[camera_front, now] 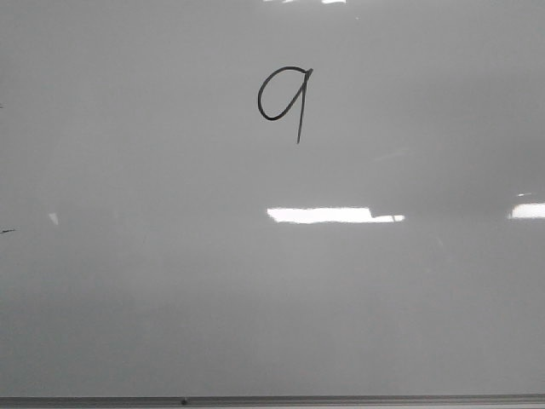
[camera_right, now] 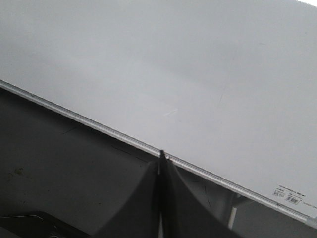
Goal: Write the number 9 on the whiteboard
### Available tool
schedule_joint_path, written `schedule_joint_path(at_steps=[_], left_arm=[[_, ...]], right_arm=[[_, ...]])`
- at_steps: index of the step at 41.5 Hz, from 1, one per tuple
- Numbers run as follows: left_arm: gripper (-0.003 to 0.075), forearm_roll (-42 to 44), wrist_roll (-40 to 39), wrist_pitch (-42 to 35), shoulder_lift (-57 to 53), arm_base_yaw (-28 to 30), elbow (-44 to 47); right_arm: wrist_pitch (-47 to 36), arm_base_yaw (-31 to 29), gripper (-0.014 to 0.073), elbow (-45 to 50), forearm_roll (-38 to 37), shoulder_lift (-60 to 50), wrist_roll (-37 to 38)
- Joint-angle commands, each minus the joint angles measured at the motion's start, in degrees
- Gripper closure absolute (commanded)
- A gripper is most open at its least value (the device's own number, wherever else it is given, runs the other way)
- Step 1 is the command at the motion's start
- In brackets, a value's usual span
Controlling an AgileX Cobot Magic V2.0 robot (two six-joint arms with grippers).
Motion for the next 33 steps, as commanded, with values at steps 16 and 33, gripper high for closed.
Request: schedule_joint_path(at_steps=[16, 33], left_arm=[[0.0739, -0.04, 0.00, -4.78, -1.18, 0.11, 0.17], [0.0739, -0.04, 0.00, -4.78, -1.18, 0.11, 0.17]], right_arm=[[-3.44, -0.36, 0.0662, -1.13, -1.25, 0.48, 0.19], [-3.97, -1.63, 0.0662, 0.20, -1.15, -0.30, 0.19]])
